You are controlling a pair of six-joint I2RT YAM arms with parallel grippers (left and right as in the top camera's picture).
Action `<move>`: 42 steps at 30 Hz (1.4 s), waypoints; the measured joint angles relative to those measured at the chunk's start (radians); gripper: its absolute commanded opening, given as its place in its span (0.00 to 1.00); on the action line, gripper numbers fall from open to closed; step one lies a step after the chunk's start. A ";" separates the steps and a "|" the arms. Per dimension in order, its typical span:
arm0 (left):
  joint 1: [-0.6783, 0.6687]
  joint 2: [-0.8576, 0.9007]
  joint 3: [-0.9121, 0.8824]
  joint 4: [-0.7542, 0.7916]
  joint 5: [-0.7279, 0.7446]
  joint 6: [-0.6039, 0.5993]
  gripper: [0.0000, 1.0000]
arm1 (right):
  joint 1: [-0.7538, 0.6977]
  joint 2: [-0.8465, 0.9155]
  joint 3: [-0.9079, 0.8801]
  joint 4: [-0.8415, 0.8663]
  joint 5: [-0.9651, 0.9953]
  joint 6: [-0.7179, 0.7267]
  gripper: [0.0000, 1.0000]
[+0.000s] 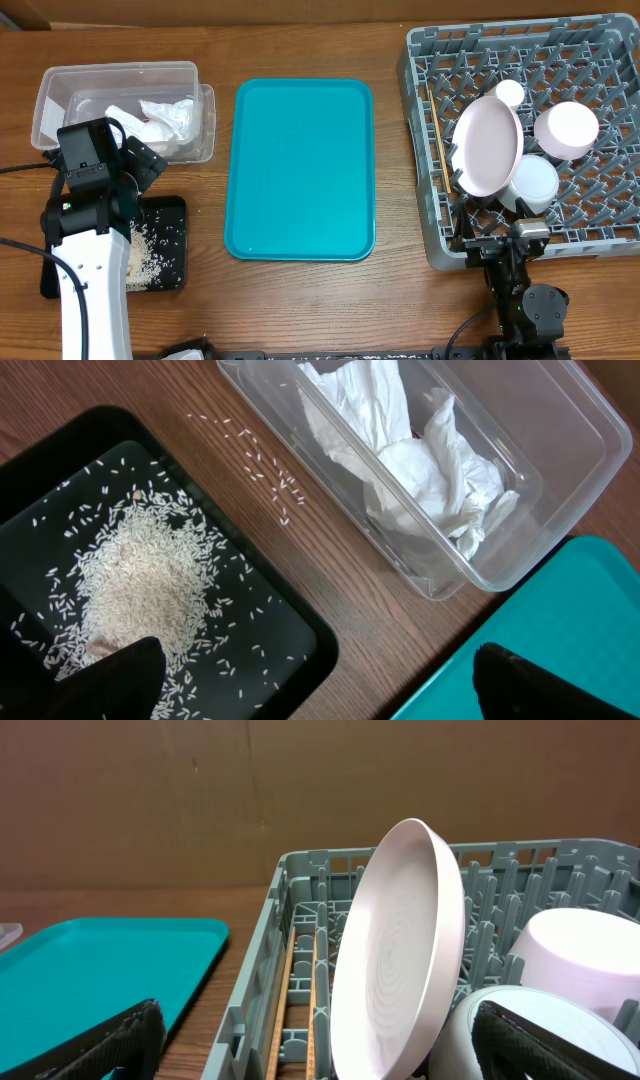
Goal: Sort waste into correct bins and load items into the dishwasher
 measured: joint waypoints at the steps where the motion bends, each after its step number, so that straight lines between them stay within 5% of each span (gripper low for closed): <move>1: 0.000 0.000 0.000 0.000 0.000 0.000 0.99 | 0.000 0.000 0.000 0.000 0.000 -0.001 1.00; 32: 0.000 0.000 0.000 0.000 0.000 0.000 1.00 | 0.000 0.000 0.000 0.000 0.000 -0.008 1.00; 42: -0.003 0.000 0.000 -0.103 0.044 0.000 1.00 | 0.000 0.000 0.000 0.000 0.000 -0.008 1.00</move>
